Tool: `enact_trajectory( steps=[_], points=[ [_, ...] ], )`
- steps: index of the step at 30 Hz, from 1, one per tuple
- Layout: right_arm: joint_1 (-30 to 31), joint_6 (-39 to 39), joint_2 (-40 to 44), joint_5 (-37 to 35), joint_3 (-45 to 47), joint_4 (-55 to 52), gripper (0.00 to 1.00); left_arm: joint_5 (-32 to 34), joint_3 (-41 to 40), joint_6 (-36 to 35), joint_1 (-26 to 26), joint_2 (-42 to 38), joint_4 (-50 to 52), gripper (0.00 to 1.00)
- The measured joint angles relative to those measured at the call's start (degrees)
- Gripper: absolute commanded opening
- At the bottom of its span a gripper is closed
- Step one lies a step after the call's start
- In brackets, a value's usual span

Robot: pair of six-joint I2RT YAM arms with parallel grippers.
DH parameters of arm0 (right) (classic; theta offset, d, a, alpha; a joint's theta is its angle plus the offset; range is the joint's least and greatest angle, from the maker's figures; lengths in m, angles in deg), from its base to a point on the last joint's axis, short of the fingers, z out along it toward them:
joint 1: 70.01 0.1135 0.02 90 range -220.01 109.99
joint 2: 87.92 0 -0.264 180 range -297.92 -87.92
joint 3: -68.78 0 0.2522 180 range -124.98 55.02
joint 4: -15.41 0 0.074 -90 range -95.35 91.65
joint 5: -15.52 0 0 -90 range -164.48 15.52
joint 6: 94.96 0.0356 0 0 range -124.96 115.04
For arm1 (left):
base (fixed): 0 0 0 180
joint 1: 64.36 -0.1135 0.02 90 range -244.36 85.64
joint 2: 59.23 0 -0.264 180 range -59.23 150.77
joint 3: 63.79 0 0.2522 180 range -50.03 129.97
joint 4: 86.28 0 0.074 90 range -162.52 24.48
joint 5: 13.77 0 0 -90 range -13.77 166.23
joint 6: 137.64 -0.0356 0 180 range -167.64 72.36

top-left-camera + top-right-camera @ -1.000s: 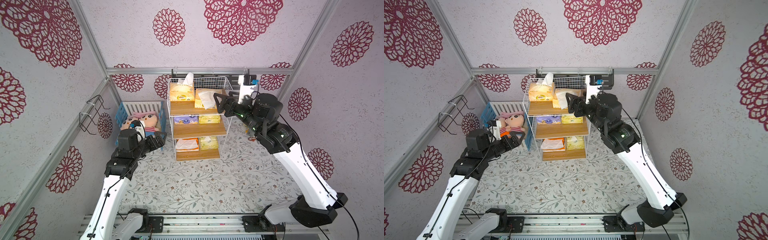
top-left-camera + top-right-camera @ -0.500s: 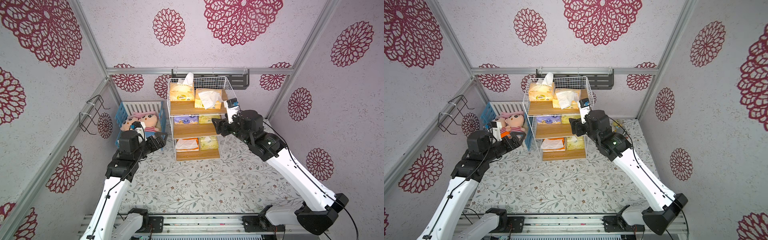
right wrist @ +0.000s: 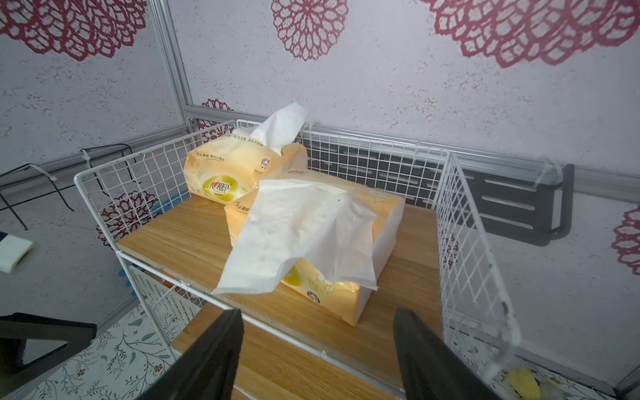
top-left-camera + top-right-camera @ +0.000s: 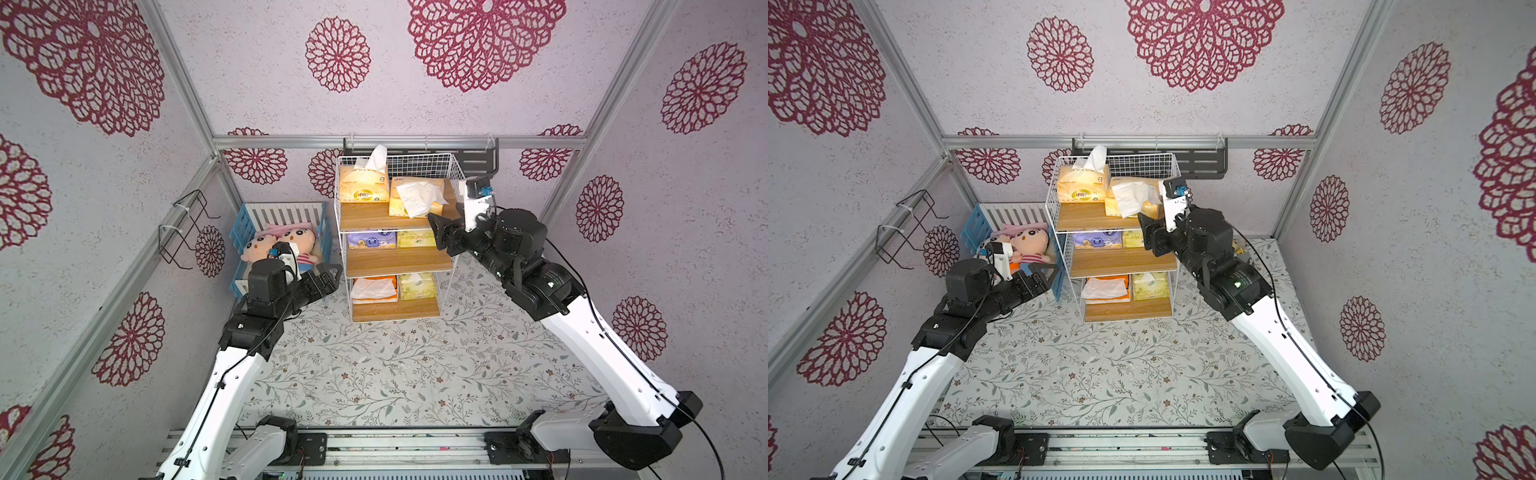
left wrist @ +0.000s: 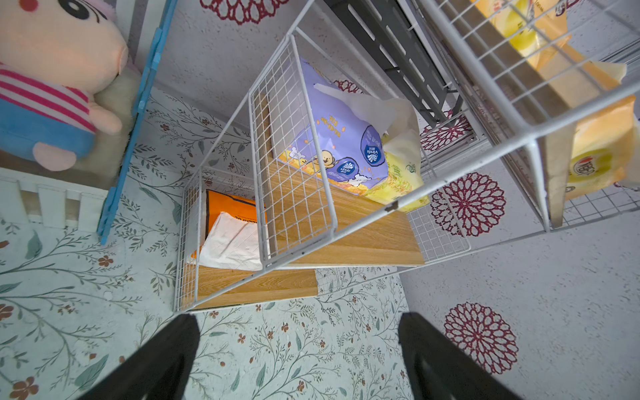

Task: Remove the tissue boxes from the shelf
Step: Pick up a box of tissues from the shelf.

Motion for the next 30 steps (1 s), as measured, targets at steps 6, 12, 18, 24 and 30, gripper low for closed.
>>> enact_trajectory(
  steps=[6,12,18,24,30],
  points=[
    [0.0,-0.6,-4.3,0.0,-0.5,1.5,0.75,0.7,0.0,0.0,0.2,0.2,-0.1,0.97],
    [0.0,-1.3,-6.9,-1.7,-0.5,2.3,0.75,0.9,0.0,-0.1,0.2,0.2,-0.1,0.97],
    [0.0,-2.8,-7.2,-4.3,-0.4,2.4,0.75,1.0,0.0,-0.5,0.2,0.2,-0.1,0.97],
    [0.0,-4.5,-6.3,-5.2,2.1,4.4,0.78,1.1,0.0,-0.9,0.2,0.2,-0.1,0.97],
    [0.0,-5.2,-7.4,-4.8,2.1,7.6,0.78,1.1,0.0,-0.9,0.2,0.3,-0.1,0.97]
  ],
)
